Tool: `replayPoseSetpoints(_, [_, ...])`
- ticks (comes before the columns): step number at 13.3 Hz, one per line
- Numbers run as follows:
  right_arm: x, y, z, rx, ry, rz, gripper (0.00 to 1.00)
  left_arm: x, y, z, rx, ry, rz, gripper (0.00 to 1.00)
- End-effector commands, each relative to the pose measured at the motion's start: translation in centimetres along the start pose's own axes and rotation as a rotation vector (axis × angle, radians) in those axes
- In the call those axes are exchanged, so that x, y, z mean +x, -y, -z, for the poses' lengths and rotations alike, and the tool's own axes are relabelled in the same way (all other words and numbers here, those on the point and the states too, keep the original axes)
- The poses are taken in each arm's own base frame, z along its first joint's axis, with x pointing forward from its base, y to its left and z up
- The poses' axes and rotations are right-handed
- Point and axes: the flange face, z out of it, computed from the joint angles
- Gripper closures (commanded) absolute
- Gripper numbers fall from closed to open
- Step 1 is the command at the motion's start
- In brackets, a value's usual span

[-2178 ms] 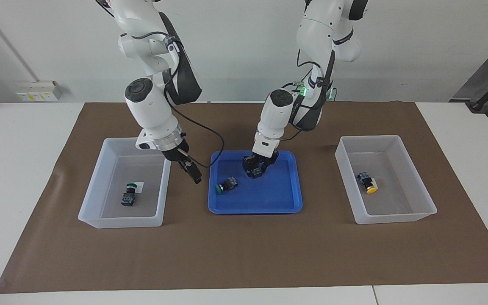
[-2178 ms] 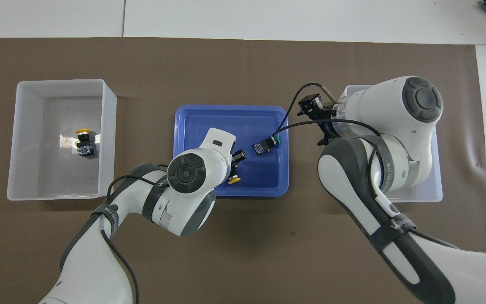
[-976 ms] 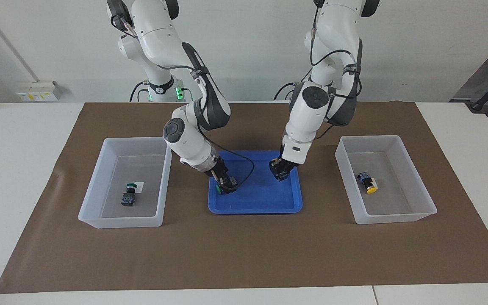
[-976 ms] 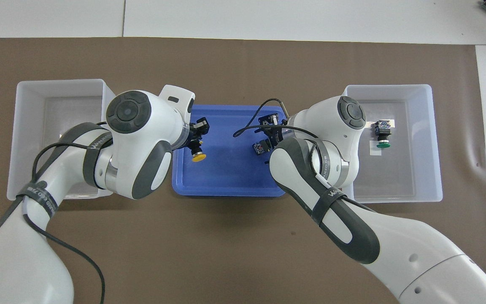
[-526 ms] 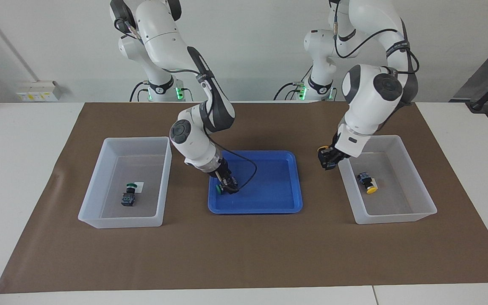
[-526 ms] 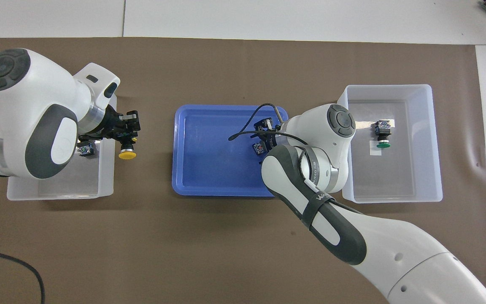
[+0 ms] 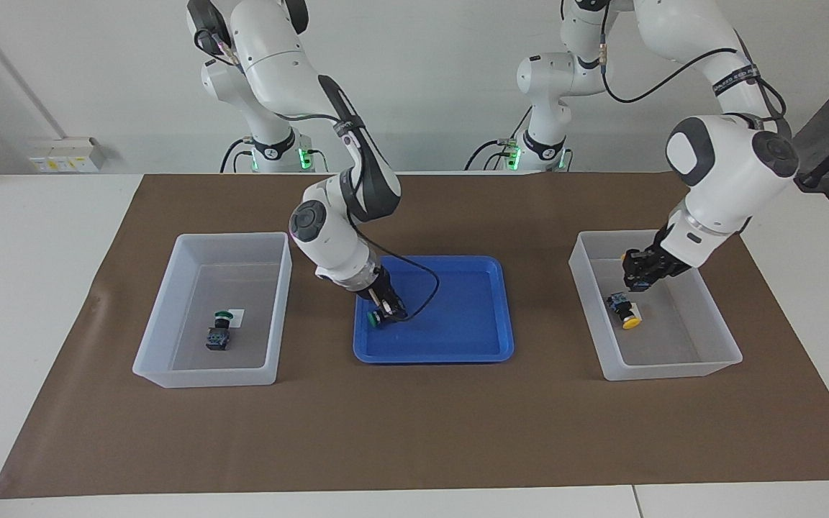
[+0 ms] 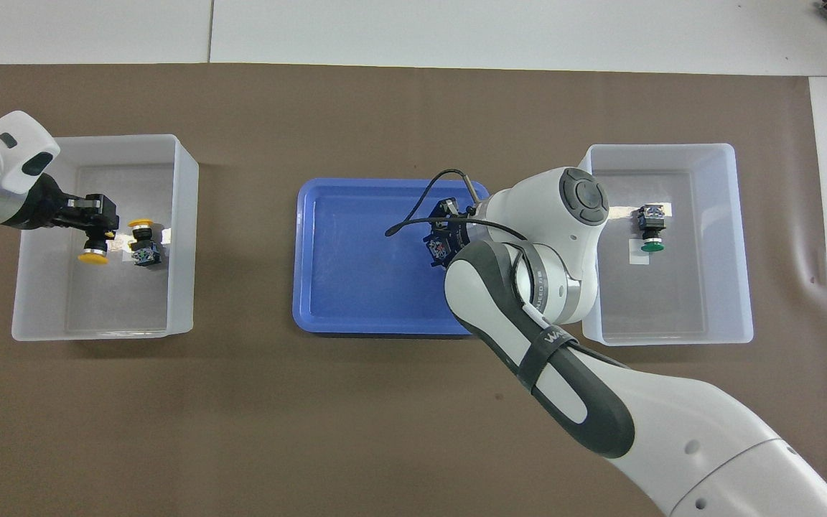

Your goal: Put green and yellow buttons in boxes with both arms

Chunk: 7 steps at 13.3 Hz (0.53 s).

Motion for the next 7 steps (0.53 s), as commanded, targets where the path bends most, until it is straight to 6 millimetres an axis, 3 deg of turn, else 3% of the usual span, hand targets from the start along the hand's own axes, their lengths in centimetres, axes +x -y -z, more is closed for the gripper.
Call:
replayPoseSetpoints(1, [-2.6,0.2,6.6,0.008,0.022,0.046,1.00,-1.2,1.8,-2.7,0.017,-0.086,-0.012,1.00])
replayPoseSetpoints(3, [-2.9,0.0,11.0,-0.026,-0.081,0.217,1.00,-0.7,4.2,-4.4,0.035,-0.117,-0.051,1.00])
replayPoseSetpoints(5, [-1.9,-0.8,13.5,-0.096,-0.147,0.443,1.00,-0.3,6.0,-5.6,0.051,-0.142,-0.062,1.00])
replayPoseSetpoints(7, [1.4,-2.1,17.0,-0.171,-0.152,0.658,1.00,0.0,6.7,-7.3,0.057,-0.150,-0.052,1.00])
